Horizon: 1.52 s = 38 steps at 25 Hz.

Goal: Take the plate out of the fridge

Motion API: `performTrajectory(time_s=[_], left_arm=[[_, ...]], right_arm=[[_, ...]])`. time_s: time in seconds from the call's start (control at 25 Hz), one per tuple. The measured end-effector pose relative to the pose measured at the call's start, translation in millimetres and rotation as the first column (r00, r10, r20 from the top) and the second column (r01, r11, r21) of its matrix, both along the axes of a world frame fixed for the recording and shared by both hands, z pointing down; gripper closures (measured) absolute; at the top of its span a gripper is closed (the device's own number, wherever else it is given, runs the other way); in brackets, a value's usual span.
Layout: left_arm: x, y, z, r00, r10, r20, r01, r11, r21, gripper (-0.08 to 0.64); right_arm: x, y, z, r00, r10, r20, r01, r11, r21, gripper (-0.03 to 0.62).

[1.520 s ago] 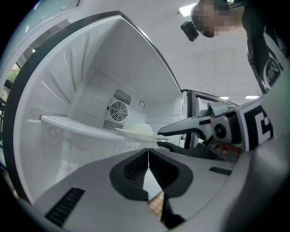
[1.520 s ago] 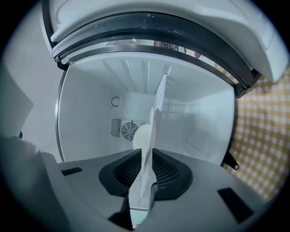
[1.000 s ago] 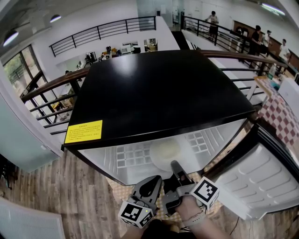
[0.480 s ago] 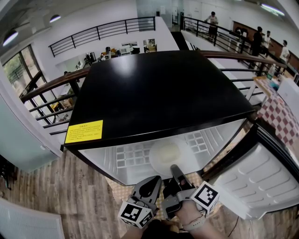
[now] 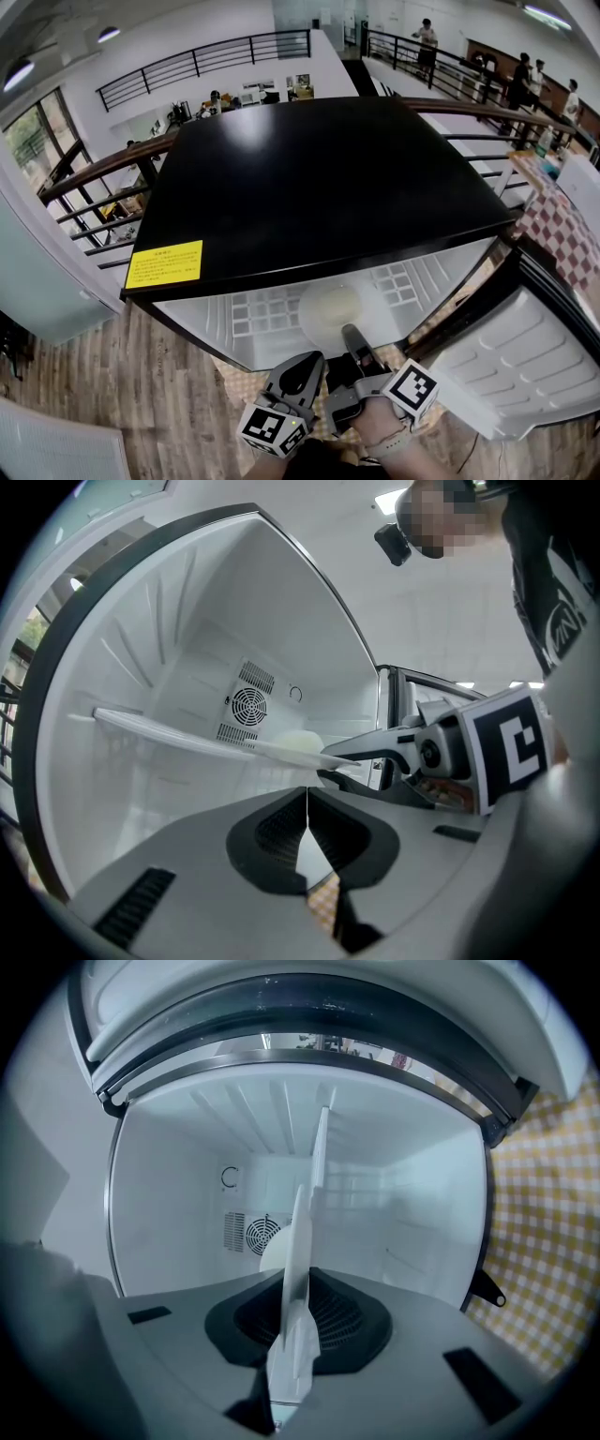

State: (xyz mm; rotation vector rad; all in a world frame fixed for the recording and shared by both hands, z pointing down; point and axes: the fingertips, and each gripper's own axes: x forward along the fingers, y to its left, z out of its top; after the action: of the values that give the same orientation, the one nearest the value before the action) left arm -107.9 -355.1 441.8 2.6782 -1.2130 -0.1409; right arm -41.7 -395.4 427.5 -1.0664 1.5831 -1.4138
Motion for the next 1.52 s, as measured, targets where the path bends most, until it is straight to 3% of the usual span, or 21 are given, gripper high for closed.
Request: performTrajectory(time_s=[1.52], left_arm=[[-3.0, 8.2, 0.8, 1.000, -0.006, 0.004, 0.006, 1.000, 0.004, 0.549]], right_arm=[[1.2, 11.6, -0.9, 0.995, 0.020, 0.100, -0.022, 0.999, 0.025, 0.538]])
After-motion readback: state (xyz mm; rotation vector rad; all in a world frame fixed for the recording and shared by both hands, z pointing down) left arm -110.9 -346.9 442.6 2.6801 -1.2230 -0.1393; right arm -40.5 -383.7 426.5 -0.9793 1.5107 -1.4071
